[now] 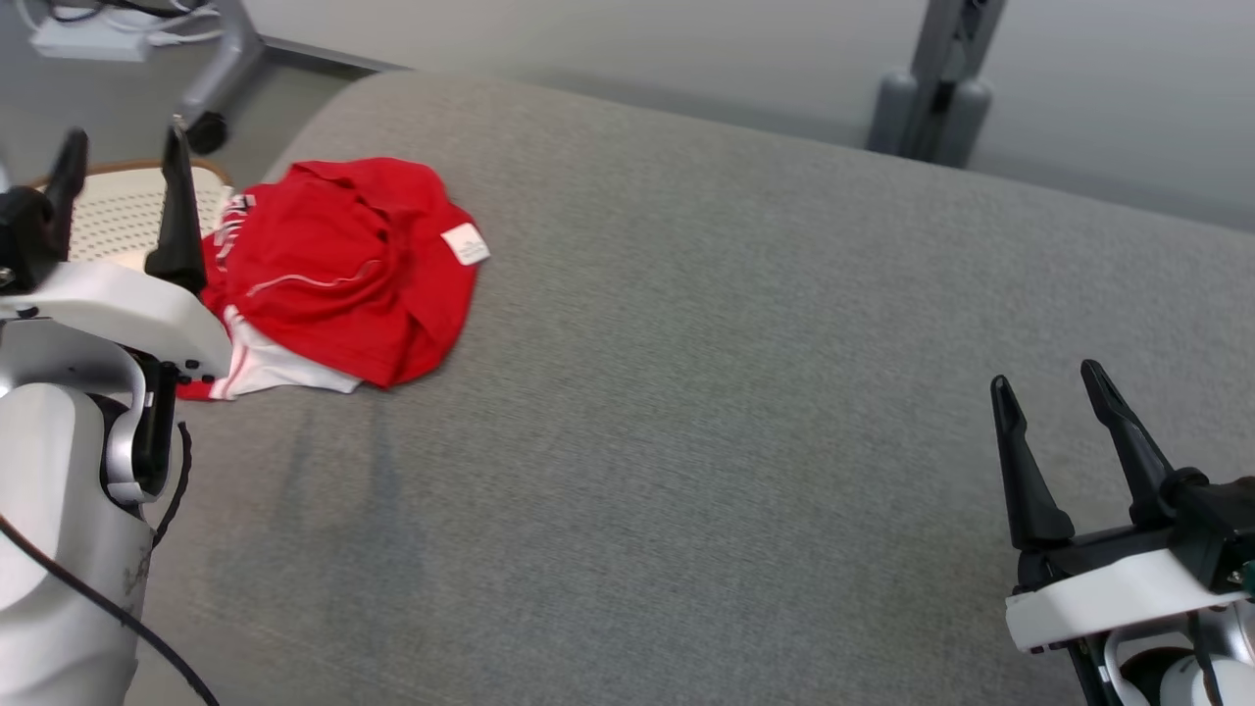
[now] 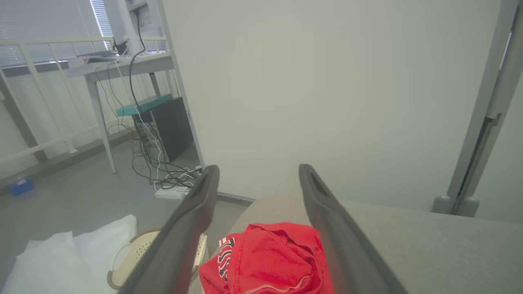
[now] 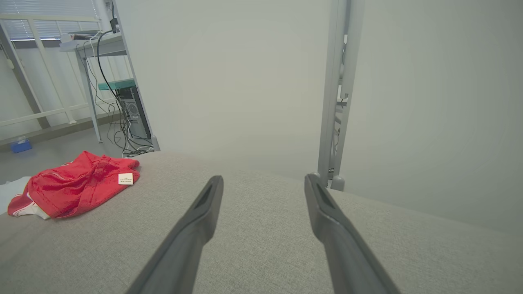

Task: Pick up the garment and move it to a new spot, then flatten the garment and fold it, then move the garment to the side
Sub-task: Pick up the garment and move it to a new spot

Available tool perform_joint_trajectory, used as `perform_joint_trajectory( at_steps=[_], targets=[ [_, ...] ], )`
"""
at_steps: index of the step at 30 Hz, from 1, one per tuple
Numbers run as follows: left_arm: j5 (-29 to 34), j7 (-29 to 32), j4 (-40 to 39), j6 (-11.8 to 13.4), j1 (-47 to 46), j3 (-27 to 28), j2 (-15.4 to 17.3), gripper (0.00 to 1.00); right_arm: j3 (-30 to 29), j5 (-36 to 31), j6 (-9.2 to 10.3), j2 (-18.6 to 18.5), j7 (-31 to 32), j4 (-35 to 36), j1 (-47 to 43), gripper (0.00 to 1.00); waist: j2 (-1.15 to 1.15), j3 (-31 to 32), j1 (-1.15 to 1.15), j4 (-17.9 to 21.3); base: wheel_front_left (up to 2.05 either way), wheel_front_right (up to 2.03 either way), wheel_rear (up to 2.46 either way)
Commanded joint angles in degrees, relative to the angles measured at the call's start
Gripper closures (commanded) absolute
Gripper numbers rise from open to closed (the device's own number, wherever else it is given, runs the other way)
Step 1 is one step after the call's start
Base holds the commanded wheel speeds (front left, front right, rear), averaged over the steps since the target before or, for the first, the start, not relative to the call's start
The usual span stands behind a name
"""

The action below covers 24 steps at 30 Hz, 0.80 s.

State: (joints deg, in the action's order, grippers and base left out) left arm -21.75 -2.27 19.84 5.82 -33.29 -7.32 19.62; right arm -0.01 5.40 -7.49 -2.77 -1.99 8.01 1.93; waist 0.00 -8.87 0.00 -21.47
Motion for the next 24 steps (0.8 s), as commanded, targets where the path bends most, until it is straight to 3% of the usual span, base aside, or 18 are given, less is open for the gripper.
perform_joint_trajectory(
  at_steps=[1, 7, 11, 19, 20, 21, 22, 23, 24],
  targets=[
    [-0.6, 0.8, 2.1, -0.6, -0.9, -0.2, -0.1, 0.0, -0.2, -0.6, -0.01, -0.3, 0.3, 0.2, 0.8, 0.0, 0.0, -2.8, 0.0, 2.9, 0.0, 0.0, 0.0],
    [-5.6, 4.2, 21.0, -4.0, -5.4, 1.0, -1.8, 0.0, -0.1, -0.8, -0.01, -0.6, 0.7, 1.9, 2.7, 0.0, 0.0, -8.1, 0.0, 7.3, 0.0, 0.0, 0.0],
    [-9.0, 4.7, 31.7, -4.9, -6.9, 3.0, -3.3, 0.0, -0.6, -0.6, -0.01, -0.7, 0.4, 2.1, 3.6, 0.0, 0.0, -10.7, 0.0, 9.0, 0.0, 0.0, 0.0],
    [-12.8, 2.0, 44.1, -6.7, -10.0, 5.8, -4.3, 0.0, 0.0, -0.2, -0.01, -1.2, -0.1, 1.7, 5.1, 0.0, 0.0, -12.7, 0.0, 10.4, 0.0, 0.0, 0.0],
    [-12.8, 1.2, 44.9, -7.0, -10.4, 5.8, -4.3, 0.18, 0.0, -0.1, -0.01, -1.2, 0.0, 1.6, 5.2, 0.0, 0.0, -12.8, 0.0, 10.5, 0.0, 0.0, 0.0],
    [-12.3, -0.4, 45.3, -6.7, -11.0, 5.7, -3.8, 0.56, 0.0, 0.0, -0.01, -1.2, 0.0, 1.6, 5.4, 0.0, 0.0, -12.8, 0.0, 10.5, 0.0, 0.0, 0.0],
    [-11.6, -2.2, 45.6, -5.8, -11.7, 5.4, -3.1, 0.87, -0.1, 0.0, -0.01, -1.2, 0.0, 1.5, 5.5, 0.0, 0.0, -12.8, 0.0, 10.5, 0.0, 0.0, 0.0],
    [-10.2, -6.0, 46.1, -4.5, -12.4, 4.6, -2.4, 1.0, -0.1, 0.8, -0.01, -1.1, -0.1, 1.1, 5.5, 0.0, 0.0, -12.1, 0.0, 10.5, 0.0, 0.0, 0.0],
    [-9.7, -7.3, 46.7, -4.1, -12.7, 4.3, -2.2, 1.0, -0.2, 0.5, -0.01, -1.2, -0.4, 1.0, 5.4, 0.0, 0.0, -11.7, 0.0, 10.4, 0.0, 0.0, 0.0]
  ],
)
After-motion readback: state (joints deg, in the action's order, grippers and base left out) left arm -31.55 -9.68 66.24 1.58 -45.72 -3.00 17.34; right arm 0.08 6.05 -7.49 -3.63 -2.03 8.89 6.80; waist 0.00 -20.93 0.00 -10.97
